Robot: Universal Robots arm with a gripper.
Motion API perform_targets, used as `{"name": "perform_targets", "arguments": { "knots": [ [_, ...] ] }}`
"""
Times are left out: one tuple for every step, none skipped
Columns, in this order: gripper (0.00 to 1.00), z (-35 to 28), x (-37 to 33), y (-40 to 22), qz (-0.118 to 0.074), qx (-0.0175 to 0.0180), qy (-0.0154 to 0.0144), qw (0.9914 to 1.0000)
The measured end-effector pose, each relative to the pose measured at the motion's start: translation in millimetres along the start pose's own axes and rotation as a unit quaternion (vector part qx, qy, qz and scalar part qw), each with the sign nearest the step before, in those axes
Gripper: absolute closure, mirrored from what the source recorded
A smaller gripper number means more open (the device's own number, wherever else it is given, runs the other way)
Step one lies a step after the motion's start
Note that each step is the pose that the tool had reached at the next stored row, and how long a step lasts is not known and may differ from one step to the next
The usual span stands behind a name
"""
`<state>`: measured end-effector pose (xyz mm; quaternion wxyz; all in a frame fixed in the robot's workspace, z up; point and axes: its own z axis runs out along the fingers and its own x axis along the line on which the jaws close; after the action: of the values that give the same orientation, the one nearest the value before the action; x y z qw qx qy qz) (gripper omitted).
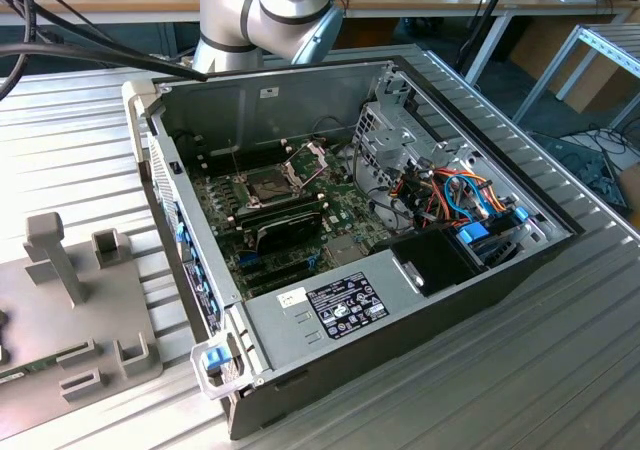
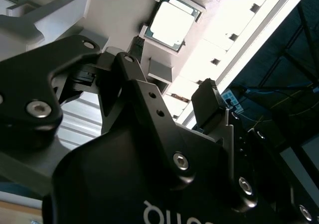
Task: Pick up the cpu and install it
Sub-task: 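Pick up the cpu and move it towards the insertion slot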
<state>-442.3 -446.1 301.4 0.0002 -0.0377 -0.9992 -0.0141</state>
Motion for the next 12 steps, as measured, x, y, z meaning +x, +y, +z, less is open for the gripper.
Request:
{"name": "perform_targets", "arguments": {
  "knots": [
    [0.34,0.3,0.0,0.0,0.0,0.0001,0.0,1.0],
    [0.34,0.8,0.0,-0.1,0.0,0.0001,0.0,1.0],
    [0.34,0.9,0.0,0.0,0.0,0.0001,0.0001,1.0],
    [0.34,1.0,0.0,-0.1,0.0,0.0001,0.0001,1.0],
    [0.34,2.0,0.0,-0.1,0.0,0.0,0.0,1.0],
    [0.34,3.1,0.0,-0.1,0.0,0.0,0.0,1.0],
    [0.34,3.2,0.0,-0.1,0.0,0.0,0.0,1.0],
    [0.34,3.1,0.0,-0.1,0.0,0.0,0.0,1.0],
    [0.34,3.2,0.0,-0.1,0.0,0.0,0.0,1.0],
    [0.34,3.2,0.0,-0.1,0.0,0.0,0.0,1.0],
    [0.34,3.4,0.0,-0.1,0.0,0.0,0.0,1.0],
    [0.34,3.5,0.0,-0.1,0.0,0.0,0.0,1.0]
  ]
}}
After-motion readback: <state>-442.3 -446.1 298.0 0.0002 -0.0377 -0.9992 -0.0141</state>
